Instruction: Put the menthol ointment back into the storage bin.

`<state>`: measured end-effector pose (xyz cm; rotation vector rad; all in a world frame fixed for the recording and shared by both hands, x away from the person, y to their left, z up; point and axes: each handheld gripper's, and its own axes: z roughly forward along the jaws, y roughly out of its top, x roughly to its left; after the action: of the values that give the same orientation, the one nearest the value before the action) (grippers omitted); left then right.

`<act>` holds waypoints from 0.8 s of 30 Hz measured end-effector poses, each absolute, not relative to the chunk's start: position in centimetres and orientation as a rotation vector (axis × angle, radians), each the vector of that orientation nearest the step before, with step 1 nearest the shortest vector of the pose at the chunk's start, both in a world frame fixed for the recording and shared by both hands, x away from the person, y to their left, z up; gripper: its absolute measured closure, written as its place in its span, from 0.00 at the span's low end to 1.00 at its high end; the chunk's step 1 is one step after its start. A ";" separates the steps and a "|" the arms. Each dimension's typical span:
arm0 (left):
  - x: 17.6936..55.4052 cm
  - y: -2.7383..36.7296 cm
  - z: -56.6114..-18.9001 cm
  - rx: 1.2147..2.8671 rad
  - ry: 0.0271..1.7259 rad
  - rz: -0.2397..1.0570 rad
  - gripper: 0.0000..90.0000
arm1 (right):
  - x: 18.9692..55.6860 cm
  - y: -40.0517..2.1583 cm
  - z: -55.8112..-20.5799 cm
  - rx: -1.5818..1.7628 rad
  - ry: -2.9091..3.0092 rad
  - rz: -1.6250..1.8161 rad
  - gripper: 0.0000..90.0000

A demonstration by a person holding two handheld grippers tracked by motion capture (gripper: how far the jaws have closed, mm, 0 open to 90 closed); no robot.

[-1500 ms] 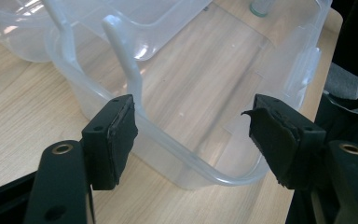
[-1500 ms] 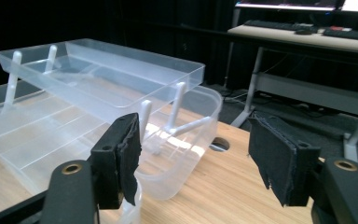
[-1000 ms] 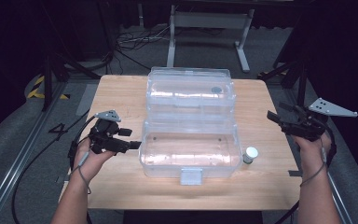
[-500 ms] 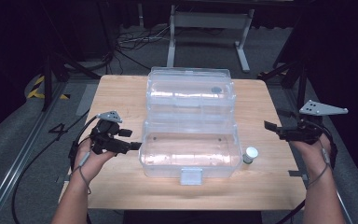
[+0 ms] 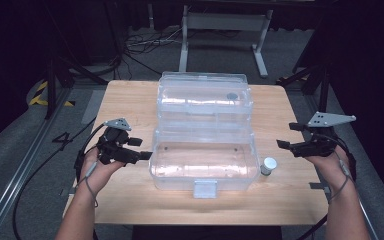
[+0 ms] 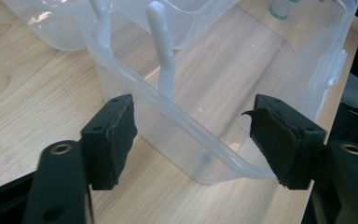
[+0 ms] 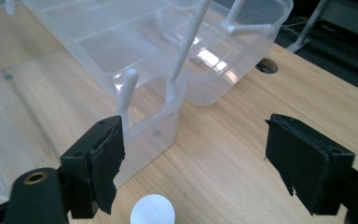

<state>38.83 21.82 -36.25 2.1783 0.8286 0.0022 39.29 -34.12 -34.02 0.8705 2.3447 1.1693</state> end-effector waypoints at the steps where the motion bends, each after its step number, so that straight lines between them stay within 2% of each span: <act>1: 38.8 21.8 -36.3 2.179 0.825 0.002 0.41 | 39.3 -34.0 -34.1 0.869 2.355 1.154 0.23; 24: 38.9 23.4 -36.2 2.132 0.899 0.033 0.39 | 40.4 -32.7 -36.0 0.947 2.591 0.919 0.32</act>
<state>38.91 23.36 -36.16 2.1323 0.8986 0.0328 40.41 -32.71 -36.00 0.9471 2.5913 0.9191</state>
